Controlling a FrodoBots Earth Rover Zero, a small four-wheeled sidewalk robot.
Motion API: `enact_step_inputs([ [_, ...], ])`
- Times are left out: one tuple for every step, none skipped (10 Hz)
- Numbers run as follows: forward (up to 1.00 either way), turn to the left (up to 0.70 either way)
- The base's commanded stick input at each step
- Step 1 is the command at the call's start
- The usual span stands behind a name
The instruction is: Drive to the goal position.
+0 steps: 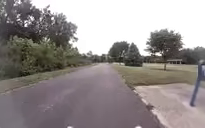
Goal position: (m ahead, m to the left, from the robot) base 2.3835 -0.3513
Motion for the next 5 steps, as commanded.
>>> enact_step_inputs([
  [0.7,0.01],
  [0.7,0.01],
  [0.7,0.01],
  [0.7,0.01],
  [0.7,0.0],
])
